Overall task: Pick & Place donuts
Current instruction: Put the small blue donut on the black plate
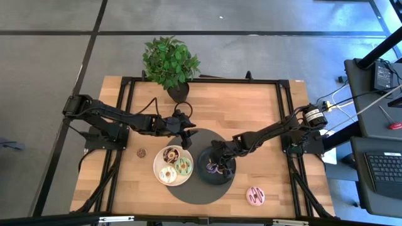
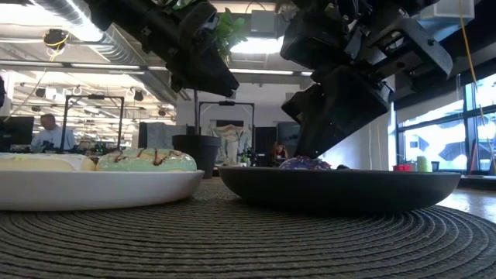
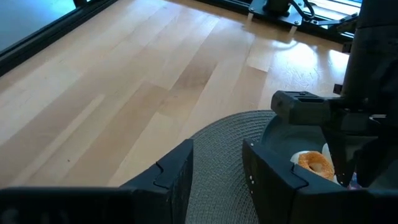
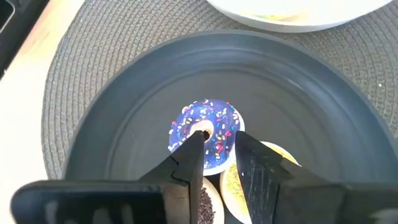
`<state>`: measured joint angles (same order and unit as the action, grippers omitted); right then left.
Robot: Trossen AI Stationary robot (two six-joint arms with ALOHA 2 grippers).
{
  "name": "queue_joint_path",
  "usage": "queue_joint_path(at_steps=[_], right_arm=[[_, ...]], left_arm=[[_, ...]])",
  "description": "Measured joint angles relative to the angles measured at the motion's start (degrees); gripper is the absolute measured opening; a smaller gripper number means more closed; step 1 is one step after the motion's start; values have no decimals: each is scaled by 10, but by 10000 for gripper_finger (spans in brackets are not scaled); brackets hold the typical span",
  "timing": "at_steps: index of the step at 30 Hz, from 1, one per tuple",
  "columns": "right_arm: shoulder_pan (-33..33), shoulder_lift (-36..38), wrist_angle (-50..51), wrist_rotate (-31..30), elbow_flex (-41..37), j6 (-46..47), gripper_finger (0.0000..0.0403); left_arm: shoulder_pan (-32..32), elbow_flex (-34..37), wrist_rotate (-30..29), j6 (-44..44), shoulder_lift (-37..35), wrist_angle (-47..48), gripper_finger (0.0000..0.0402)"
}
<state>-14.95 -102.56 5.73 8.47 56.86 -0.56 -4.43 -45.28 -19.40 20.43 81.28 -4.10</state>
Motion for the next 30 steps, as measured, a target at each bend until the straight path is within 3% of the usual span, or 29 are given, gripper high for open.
queue_joint_path(at_steps=[6,11,30], right_arm=[[-9,0,0,-3,0,-50,94],[-18,0,0,-43,0,-60,94],[-18,-27,-5,-45,1,-86,94]], left_arm=[[0,0,0,0,0,0,136],[0,0,0,0,0,0,132],[0,0,0,0,0,0,134]])
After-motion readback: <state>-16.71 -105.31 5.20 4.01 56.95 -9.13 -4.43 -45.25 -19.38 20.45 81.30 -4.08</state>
